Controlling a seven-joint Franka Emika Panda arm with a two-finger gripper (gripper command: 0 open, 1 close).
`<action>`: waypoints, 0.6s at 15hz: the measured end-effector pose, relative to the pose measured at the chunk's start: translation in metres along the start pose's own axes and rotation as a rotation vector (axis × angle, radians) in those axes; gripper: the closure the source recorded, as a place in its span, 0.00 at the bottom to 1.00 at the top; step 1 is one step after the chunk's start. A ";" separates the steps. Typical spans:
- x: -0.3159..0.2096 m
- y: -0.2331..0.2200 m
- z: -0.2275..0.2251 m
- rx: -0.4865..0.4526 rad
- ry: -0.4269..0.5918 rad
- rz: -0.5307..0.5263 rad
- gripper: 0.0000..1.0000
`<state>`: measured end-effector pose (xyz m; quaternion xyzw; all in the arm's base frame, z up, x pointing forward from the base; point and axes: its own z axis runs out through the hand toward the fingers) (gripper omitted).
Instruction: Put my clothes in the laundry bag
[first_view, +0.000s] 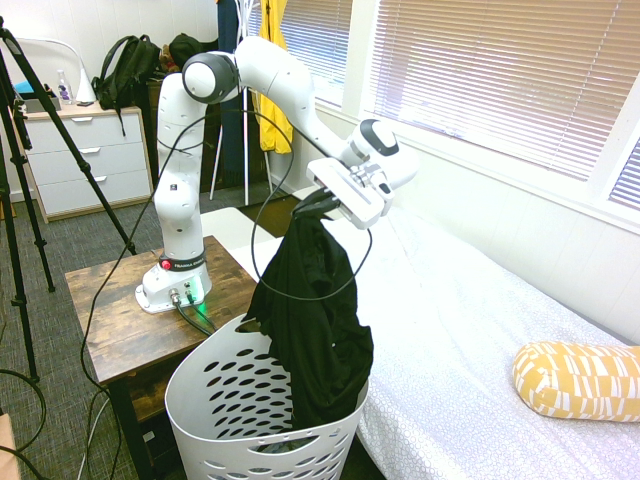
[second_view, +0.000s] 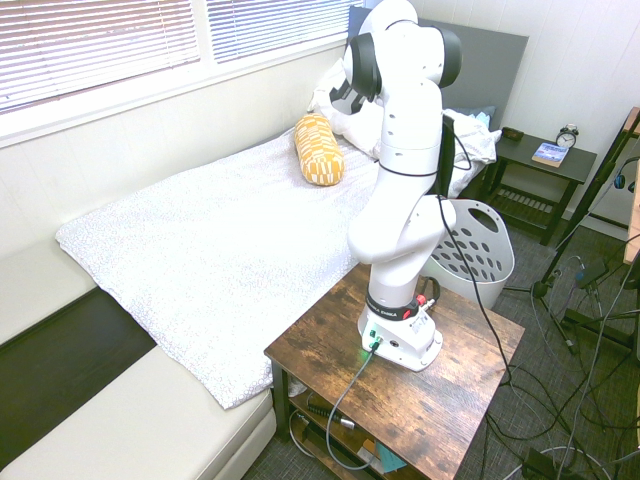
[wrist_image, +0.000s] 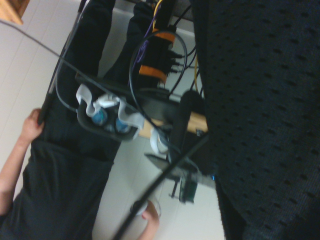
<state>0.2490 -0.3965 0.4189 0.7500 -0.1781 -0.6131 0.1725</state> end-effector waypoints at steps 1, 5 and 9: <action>0.011 -0.019 0.013 -0.007 -0.005 -0.007 1.00; 0.050 -0.091 0.081 -0.049 -0.017 0.000 0.00; 0.051 -0.126 0.134 -0.072 0.008 0.039 0.00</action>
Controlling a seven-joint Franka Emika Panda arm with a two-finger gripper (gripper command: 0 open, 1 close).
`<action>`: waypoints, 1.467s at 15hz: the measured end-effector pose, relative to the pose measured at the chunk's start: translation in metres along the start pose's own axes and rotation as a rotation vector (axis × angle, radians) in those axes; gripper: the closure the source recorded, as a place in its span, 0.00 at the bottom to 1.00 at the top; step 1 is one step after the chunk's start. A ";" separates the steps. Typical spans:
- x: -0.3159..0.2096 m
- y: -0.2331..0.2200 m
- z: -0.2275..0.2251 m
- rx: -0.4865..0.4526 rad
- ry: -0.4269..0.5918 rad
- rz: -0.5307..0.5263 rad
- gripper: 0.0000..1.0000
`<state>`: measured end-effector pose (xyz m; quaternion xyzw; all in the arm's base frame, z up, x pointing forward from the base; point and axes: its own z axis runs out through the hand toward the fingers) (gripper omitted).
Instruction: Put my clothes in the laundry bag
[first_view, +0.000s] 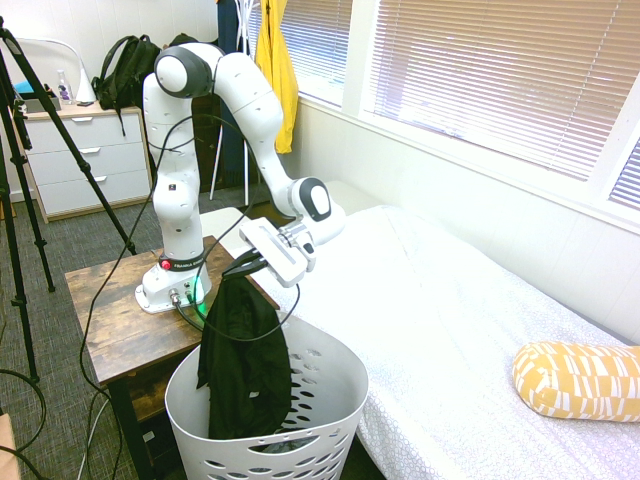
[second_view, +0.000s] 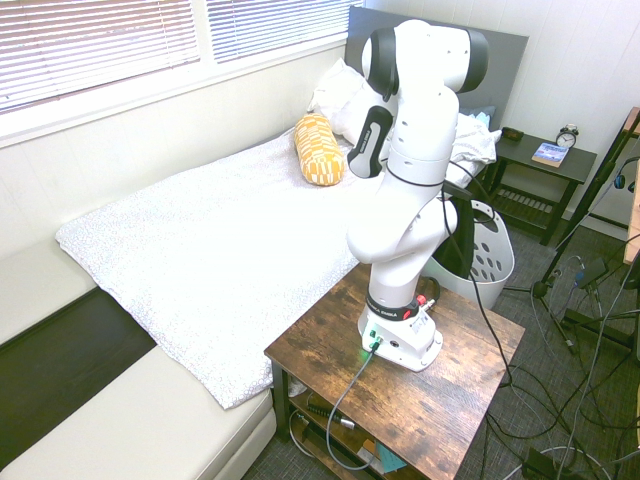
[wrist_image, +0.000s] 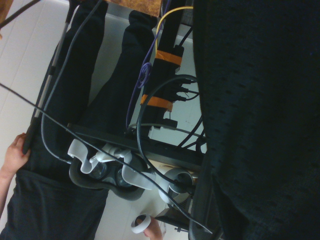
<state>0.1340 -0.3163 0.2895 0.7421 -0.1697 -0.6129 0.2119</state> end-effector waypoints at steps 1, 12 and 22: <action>-0.001 -0.001 0.001 0.003 0.009 0.001 0.00; 0.020 0.004 -0.047 0.183 0.304 0.105 0.00; -0.094 -0.169 -0.379 0.663 0.952 0.099 0.00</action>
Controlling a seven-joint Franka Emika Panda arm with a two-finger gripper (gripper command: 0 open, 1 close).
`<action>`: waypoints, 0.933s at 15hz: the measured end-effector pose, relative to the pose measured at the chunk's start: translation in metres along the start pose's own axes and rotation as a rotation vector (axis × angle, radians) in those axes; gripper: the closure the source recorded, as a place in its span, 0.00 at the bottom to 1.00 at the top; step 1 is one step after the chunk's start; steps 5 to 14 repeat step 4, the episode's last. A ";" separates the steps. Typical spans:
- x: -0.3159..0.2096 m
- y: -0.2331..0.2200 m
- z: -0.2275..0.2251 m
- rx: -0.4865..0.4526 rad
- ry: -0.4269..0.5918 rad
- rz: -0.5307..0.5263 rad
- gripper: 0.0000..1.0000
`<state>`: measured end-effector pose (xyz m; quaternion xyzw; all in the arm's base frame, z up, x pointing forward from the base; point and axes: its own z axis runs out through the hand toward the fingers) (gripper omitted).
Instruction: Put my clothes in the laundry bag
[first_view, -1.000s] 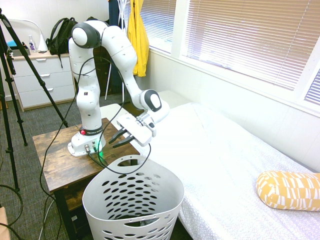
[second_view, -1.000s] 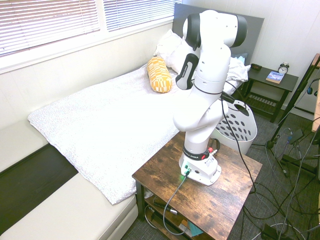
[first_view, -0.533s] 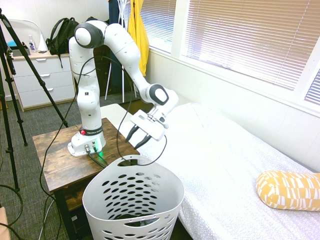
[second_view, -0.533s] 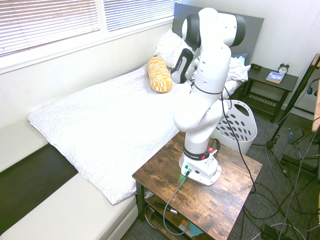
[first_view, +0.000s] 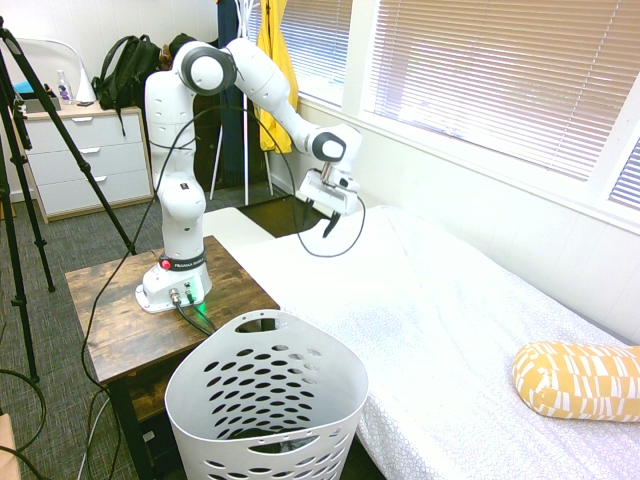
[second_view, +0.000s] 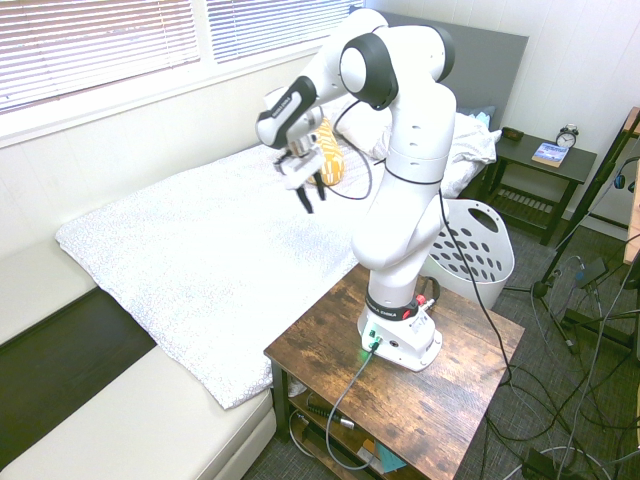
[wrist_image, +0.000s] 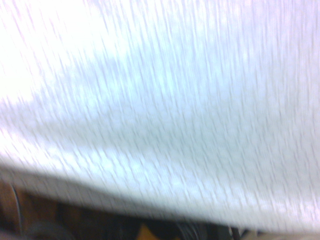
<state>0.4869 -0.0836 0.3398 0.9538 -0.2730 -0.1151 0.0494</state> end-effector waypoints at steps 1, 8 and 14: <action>0.006 -0.034 -0.018 0.054 0.051 0.020 0.00; 0.016 -0.094 -0.057 0.168 0.197 0.077 0.00; 0.016 -0.094 -0.057 0.168 0.197 0.077 0.00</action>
